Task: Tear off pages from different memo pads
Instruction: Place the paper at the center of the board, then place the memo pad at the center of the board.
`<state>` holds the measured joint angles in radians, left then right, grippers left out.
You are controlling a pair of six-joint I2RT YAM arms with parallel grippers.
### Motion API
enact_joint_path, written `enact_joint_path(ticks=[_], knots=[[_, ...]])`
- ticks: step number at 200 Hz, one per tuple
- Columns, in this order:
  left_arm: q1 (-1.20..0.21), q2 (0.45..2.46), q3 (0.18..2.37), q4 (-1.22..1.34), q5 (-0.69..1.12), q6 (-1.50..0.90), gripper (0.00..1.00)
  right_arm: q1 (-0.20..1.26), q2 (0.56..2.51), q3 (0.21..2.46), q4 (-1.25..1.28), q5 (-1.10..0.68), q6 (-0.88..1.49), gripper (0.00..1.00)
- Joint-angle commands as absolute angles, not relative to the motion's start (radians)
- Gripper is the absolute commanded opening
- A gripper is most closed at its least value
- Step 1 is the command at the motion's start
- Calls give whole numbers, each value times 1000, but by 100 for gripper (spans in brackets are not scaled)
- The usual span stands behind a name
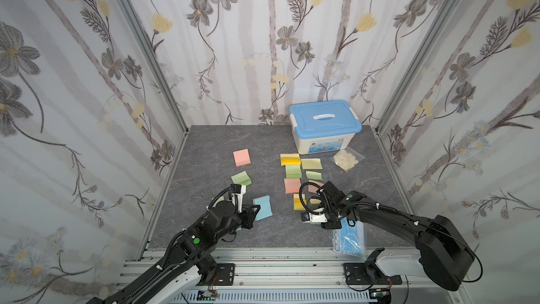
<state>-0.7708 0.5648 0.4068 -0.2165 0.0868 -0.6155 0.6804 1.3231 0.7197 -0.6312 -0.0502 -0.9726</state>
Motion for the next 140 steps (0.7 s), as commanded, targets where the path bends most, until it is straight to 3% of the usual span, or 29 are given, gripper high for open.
enact_joint_path(ticks=[1, 47, 54, 66, 70, 74, 123, 140], knots=[[-770, 583, 394, -129, 125, -663, 0, 715, 1343, 735, -796, -127, -955, 42], [-771, 675, 365, -24, 191, -754, 0, 755, 1374, 825, -862, -104, -882, 45], [-773, 693, 359, -1, 205, -773, 0, 755, 1334, 843, -842, -98, -857, 52], [-777, 728, 349, 34, 228, -800, 0, 756, 1246, 861, -766, -65, -788, 73], [-778, 740, 347, 44, 234, -807, 0, 756, 1215, 862, -733, -53, -763, 94], [-780, 754, 346, 52, 238, -813, 0, 756, 1184, 861, -698, -41, -738, 100], [-803, 928, 351, 164, 295, -875, 0, 741, 988, 796, -278, 297, -244, 100], [-821, 1021, 374, 215, 326, -892, 0, 702, 1001, 777, -222, 293, -90, 100]])
